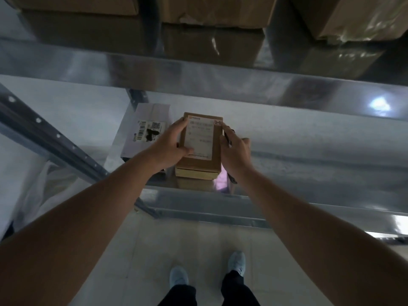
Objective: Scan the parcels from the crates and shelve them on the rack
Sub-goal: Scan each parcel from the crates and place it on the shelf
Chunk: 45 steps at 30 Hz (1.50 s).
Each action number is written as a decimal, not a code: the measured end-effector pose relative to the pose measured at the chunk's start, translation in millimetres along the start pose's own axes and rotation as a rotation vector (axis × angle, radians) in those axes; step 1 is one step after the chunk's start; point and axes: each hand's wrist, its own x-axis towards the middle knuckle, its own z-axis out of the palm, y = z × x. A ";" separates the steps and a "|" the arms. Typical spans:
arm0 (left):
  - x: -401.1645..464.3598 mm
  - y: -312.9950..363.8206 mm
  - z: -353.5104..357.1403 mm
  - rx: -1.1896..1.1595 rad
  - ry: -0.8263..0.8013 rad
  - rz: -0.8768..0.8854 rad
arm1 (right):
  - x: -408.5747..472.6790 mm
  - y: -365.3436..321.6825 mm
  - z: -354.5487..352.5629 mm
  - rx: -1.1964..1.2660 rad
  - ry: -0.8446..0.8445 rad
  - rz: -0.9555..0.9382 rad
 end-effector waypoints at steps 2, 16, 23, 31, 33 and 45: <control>3.9 -4.7 -2.2 -0.030 0.000 -0.025 | 5.2 -0.4 3.4 -0.019 -0.002 -0.007; -7.6 21.4 6.4 0.424 0.062 0.067 | -6.2 -6.8 -20.2 -0.031 0.089 -0.068; -38.3 64.9 20.1 0.786 0.005 0.207 | -65.4 -19.4 -70.0 -0.186 0.097 -0.111; -90.3 123.5 57.2 0.931 -0.033 0.381 | -146.2 -15.4 -137.4 -0.390 0.122 -0.135; -105.1 140.4 70.8 0.962 -0.035 0.405 | -167.4 -10.6 -159.2 -0.446 0.155 -0.146; -232.3 279.7 225.0 0.990 -0.043 0.590 | -327.8 58.0 -347.0 -0.508 0.341 -0.120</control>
